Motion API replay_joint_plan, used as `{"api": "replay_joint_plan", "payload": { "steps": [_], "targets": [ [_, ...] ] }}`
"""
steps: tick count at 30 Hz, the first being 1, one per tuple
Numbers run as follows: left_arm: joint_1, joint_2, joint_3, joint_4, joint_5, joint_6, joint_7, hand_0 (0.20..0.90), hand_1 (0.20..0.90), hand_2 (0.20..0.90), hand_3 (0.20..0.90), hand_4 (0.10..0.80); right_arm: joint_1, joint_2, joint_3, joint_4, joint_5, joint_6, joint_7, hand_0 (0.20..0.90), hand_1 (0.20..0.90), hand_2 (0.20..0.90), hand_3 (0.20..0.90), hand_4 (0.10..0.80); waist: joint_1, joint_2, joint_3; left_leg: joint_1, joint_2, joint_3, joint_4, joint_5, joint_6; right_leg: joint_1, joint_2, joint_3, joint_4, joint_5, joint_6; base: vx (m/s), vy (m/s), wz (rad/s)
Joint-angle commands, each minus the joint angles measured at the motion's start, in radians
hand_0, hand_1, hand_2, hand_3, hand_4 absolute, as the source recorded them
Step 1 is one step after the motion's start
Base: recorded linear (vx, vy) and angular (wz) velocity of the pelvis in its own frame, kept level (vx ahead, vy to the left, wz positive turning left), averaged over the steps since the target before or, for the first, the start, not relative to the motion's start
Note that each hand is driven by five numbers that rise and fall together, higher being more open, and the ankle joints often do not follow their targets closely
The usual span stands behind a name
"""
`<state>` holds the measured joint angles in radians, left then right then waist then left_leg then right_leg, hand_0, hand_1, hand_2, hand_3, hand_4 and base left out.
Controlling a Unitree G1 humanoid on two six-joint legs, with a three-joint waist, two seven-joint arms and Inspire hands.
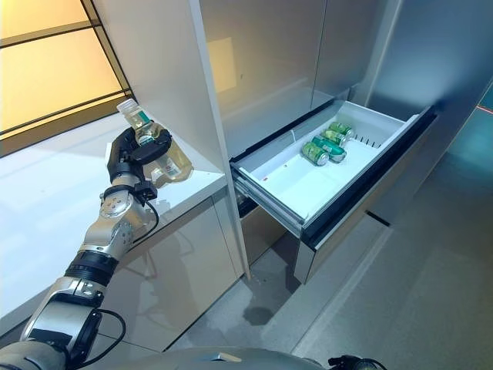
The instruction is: Put drinks into fridge and close the fridge
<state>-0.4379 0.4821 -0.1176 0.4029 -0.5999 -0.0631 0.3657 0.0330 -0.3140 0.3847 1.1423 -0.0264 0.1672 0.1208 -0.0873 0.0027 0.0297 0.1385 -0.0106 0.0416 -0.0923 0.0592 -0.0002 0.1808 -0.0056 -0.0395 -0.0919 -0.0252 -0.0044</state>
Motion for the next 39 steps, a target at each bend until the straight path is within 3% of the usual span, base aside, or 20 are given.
{"api": "replay_joint_plan", "payload": {
  "steps": [1,8,19,20,21,28,34,39],
  "targets": [
    [-0.220,0.061,0.016,-0.209,0.032,-0.124,-0.019,0.300,0.300,0.300,0.200,0.100,-0.062,-0.001,0.072,-0.082,-0.068,-0.051,0.080,0.900,0.900,0.900,0.900,0.800,0.040,0.001,-0.027,0.019,-0.045,-0.087,0.005,-0.106,0.014,-0.044,-0.002,-0.014,0.020,0.023,0.067,-0.061,0.008,0.09],
    [-0.190,0.061,-0.023,-0.388,0.001,-0.125,-0.062,0.300,0.300,0.300,0.200,0.100,-0.137,-0.020,0.183,-0.289,-0.093,-0.037,0.129,0.900,0.900,0.900,0.900,0.800,0.086,-0.003,-0.023,0.002,-0.051,-0.117,0.005,-0.097,0.008,-0.042,-0.012,-0.050,0.013,0.023,0.067,-0.075,0.020,0.12],
    [-0.174,0.069,-0.051,-0.539,-0.056,-0.176,-0.109,0.300,0.300,0.300,0.200,0.100,-0.239,-0.020,0.226,-0.584,-0.059,0.006,0.112,0.900,0.900,0.900,0.900,0.800,0.120,-0.007,-0.015,-0.012,-0.060,-0.135,0.005,-0.085,0.006,-0.042,-0.029,-0.083,0.008,0.031,0.069,-0.080,0.027,0.13],
    [-0.145,0.075,-0.029,-0.535,-0.070,-0.204,-0.148,0.300,0.300,0.300,0.200,0.100,-0.206,-0.036,0.212,-0.586,-0.012,-0.112,0.129,0.900,0.900,0.900,0.900,0.800,0.121,-0.004,-0.015,-0.024,-0.061,-0.136,0.005,-0.073,0.008,-0.054,-0.029,-0.083,0.011,0.042,0.069,-0.099,0.040,0.07],
    [-0.118,0.076,-0.016,-0.539,-0.080,-0.227,-0.178,0.300,0.300,0.300,0.200,0.100,-0.169,-0.036,0.197,-0.564,-0.041,-0.169,0.152,0.900,0.900,0.900,0.900,0.800,0.120,0.000,-0.012,-0.019,-0.060,-0.136,0.005,-0.083,0.009,-0.050,-0.028,-0.082,0.012,0.035,0.073,-0.107,0.048,0.06],
    [-0.099,0.132,0.018,-0.649,-0.161,-0.227,-0.217,0.300,0.300,0.300,0.200,0.100,-0.064,-0.060,0.197,-0.834,-0.073,-0.180,0.159,0.900,0.900,0.900,0.900,0.800,0.098,0.006,0.001,-0.017,-0.065,-0.122,0.005,-0.085,0.017,-0.049,-0.036,-0.079,0.011,0.037,0.086,-0.068,0.035,0.01],
    [-0.043,0.149,0.025,-0.726,-0.177,-0.287,-0.286,0.300,0.300,0.300,0.200,0.100,-0.070,-0.101,0.149,-1.066,0.053,-0.150,0.313,0.900,0.900,0.900,0.900,0.800,0.100,0.000,0.013,-0.013,-0.062,-0.117,0.005,-0.078,0.012,-0.045,-0.040,-0.081,0.011,0.044,0.090,-0.029,0.014,0.01],
    [0.059,0.144,0.072,-0.796,-0.181,-0.324,-0.385,0.300,0.300,0.300,0.200,0.100,-0.083,-0.169,0.022,-1.255,0.257,-0.136,0.485,0.900,0.900,0.900,0.900,0.800,0.104,-0.012,0.015,-0.013,-0.060,-0.115,0.005,-0.075,0.011,-0.047,-0.040,-0.083,0.014,0.048,0.089,0.000,0.000,0.00]
  ]
}}
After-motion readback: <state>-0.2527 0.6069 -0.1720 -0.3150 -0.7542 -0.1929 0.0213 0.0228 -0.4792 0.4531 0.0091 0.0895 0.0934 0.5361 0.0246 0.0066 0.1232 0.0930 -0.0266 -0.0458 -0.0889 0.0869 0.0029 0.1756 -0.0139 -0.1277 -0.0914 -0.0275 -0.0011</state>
